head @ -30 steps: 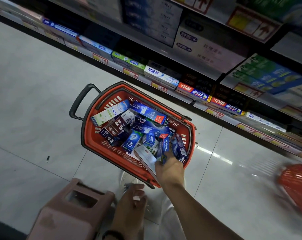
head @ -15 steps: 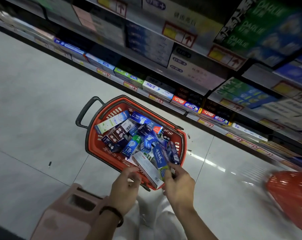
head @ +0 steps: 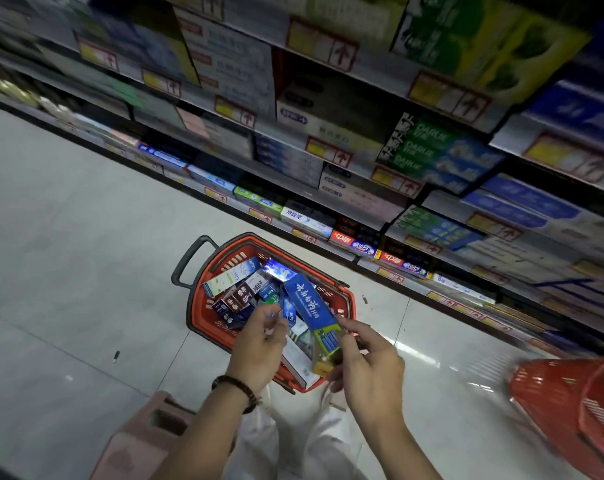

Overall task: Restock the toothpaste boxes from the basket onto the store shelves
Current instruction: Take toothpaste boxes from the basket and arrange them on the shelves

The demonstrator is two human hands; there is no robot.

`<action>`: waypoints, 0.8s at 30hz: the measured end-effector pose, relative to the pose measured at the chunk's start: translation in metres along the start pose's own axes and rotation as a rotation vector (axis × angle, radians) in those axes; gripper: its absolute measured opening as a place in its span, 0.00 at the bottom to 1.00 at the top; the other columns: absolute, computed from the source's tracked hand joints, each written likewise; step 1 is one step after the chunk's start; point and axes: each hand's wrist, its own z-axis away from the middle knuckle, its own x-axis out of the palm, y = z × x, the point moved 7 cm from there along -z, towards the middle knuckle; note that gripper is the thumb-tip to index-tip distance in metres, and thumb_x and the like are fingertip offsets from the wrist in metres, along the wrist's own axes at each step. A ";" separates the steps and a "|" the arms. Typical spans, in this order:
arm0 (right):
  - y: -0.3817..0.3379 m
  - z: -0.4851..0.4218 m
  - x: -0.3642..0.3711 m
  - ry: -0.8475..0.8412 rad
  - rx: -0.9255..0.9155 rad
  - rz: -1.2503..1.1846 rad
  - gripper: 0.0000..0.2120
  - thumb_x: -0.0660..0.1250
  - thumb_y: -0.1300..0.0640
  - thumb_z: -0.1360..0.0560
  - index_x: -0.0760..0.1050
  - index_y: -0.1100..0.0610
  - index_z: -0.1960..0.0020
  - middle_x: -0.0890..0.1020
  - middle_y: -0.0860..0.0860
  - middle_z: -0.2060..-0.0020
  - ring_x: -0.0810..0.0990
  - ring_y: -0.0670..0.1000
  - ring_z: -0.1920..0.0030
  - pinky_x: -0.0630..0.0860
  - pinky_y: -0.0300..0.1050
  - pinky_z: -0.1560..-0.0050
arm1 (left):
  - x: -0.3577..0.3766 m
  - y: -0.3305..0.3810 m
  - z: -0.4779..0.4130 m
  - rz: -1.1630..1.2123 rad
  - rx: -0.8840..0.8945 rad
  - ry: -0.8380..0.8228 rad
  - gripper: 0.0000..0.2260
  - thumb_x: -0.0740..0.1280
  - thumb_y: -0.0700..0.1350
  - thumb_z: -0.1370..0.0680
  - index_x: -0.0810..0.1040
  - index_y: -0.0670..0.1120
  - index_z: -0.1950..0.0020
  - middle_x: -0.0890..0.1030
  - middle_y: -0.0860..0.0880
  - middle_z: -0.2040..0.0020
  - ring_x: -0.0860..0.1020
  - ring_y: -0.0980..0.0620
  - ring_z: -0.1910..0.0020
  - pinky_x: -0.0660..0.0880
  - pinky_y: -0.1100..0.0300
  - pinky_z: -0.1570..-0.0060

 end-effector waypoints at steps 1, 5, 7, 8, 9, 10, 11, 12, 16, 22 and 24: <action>-0.012 0.007 -0.004 -0.013 -0.013 -0.016 0.14 0.67 0.61 0.17 0.85 0.44 0.45 0.87 0.53 0.59 0.82 0.54 0.74 0.78 0.46 0.75 | -0.005 0.011 0.005 0.023 0.007 0.005 0.08 0.64 0.51 0.15 0.75 0.57 0.35 0.82 0.53 0.42 0.85 0.55 0.49 0.83 0.50 0.44; -0.052 0.032 -0.021 -0.055 -0.066 -0.106 0.15 0.66 0.63 0.18 0.88 0.46 0.48 0.86 0.56 0.63 0.79 0.57 0.76 0.74 0.46 0.77 | -0.028 0.056 0.024 0.132 0.067 0.044 0.10 0.61 0.53 0.13 0.74 0.58 0.33 0.84 0.53 0.44 0.86 0.57 0.54 0.82 0.55 0.54; -0.075 0.046 -0.032 -0.076 -0.110 -0.128 0.16 0.66 0.64 0.17 0.89 0.49 0.51 0.86 0.57 0.63 0.78 0.56 0.76 0.72 0.44 0.79 | -0.040 0.081 0.037 0.200 0.115 0.049 0.10 0.60 0.54 0.13 0.75 0.60 0.33 0.85 0.54 0.46 0.87 0.54 0.53 0.82 0.56 0.56; -0.087 0.053 -0.037 -0.083 -0.131 -0.143 0.16 0.65 0.64 0.17 0.89 0.49 0.51 0.86 0.57 0.63 0.77 0.55 0.77 0.71 0.43 0.80 | -0.046 0.091 0.044 0.219 0.134 0.051 0.10 0.59 0.55 0.13 0.75 0.61 0.34 0.86 0.55 0.46 0.87 0.53 0.52 0.82 0.55 0.56; -0.099 0.060 -0.042 -0.096 -0.154 -0.167 0.17 0.64 0.65 0.17 0.89 0.50 0.52 0.86 0.58 0.63 0.77 0.54 0.77 0.70 0.42 0.80 | -0.051 0.104 0.052 0.229 0.158 0.054 0.10 0.59 0.56 0.13 0.76 0.60 0.34 0.86 0.55 0.47 0.87 0.52 0.50 0.82 0.54 0.54; -0.112 0.068 -0.046 -0.112 -0.172 -0.188 0.18 0.64 0.66 0.17 0.89 0.51 0.53 0.86 0.59 0.64 0.76 0.54 0.77 0.69 0.41 0.81 | -0.056 0.116 0.060 0.238 0.174 0.056 0.11 0.58 0.56 0.13 0.76 0.60 0.34 0.86 0.55 0.48 0.87 0.51 0.49 0.82 0.52 0.52; -0.123 0.075 -0.049 -0.130 -0.193 -0.201 0.18 0.63 0.67 0.17 0.89 0.52 0.53 0.85 0.61 0.66 0.76 0.54 0.77 0.69 0.40 0.81 | -0.060 0.127 0.067 0.251 0.183 0.055 0.12 0.58 0.57 0.13 0.77 0.59 0.34 0.86 0.55 0.48 0.87 0.51 0.48 0.83 0.51 0.51; -0.134 0.081 -0.052 -0.145 -0.214 -0.209 0.19 0.63 0.68 0.18 0.89 0.53 0.53 0.83 0.62 0.68 0.75 0.54 0.78 0.68 0.39 0.81 | -0.064 0.137 0.074 0.270 0.190 0.054 0.12 0.58 0.57 0.13 0.78 0.58 0.36 0.86 0.54 0.49 0.86 0.50 0.48 0.83 0.50 0.52; -0.171 0.098 -0.066 -0.160 -0.304 -0.221 0.15 0.66 0.64 0.20 0.90 0.52 0.53 0.80 0.58 0.73 0.74 0.55 0.78 0.66 0.37 0.78 | -0.079 0.178 0.103 0.351 0.247 0.051 0.11 0.60 0.52 0.12 0.79 0.50 0.39 0.84 0.45 0.48 0.85 0.45 0.51 0.82 0.53 0.56; -0.217 0.125 -0.099 -0.111 -0.439 -0.258 0.15 0.63 0.58 0.24 0.90 0.53 0.52 0.85 0.53 0.66 0.78 0.51 0.72 0.68 0.37 0.76 | -0.103 0.225 0.149 0.390 0.333 0.095 0.08 0.67 0.55 0.16 0.79 0.53 0.43 0.84 0.40 0.44 0.85 0.39 0.52 0.83 0.45 0.53; -0.231 0.137 -0.112 -0.106 -0.466 -0.294 0.17 0.62 0.64 0.18 0.89 0.56 0.51 0.87 0.54 0.63 0.80 0.47 0.71 0.70 0.35 0.75 | -0.108 0.244 0.170 0.412 0.383 0.086 0.04 0.68 0.53 0.16 0.79 0.55 0.45 0.85 0.42 0.44 0.85 0.42 0.54 0.82 0.47 0.53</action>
